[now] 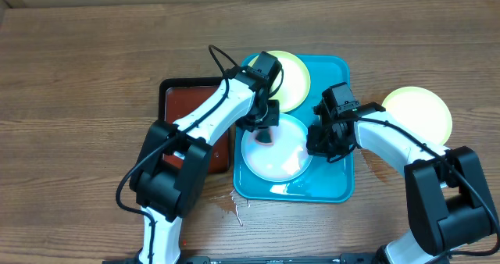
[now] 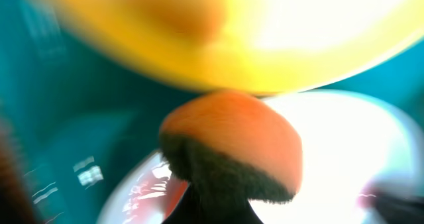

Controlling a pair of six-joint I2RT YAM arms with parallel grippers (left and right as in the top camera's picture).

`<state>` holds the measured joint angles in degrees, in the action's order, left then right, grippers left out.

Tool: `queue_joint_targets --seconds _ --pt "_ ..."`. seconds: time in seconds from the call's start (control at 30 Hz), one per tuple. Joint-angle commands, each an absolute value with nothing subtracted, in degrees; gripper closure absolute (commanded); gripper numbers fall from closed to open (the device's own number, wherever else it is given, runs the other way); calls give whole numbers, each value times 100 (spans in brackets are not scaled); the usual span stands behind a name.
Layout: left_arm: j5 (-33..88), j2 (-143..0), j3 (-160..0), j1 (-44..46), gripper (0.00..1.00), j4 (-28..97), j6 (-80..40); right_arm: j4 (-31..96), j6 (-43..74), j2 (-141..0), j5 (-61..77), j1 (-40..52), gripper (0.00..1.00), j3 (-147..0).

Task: Clean dirty plates on tray and stack at the side
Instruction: 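Scrub the white plate with the sponge while the right gripper holds it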

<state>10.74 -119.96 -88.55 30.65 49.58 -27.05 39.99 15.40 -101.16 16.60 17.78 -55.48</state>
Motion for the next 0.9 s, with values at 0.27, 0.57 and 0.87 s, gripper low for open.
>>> queue_joint_targets --seconds 0.27,0.57,0.87 --pt "3159 -12536 -8960 3358 96 4598 -2565 4060 1494 -10304 1162 1756 96 -5459" --pt "1376 -12534 -8971 3094 96 5898 -2751 4053 1494 -10304 1162 1756 96 -5459" --pt "252 -12132 -8976 2936 96 6619 -2814 4053 1494 -10304 1162 1756 96 -5459"
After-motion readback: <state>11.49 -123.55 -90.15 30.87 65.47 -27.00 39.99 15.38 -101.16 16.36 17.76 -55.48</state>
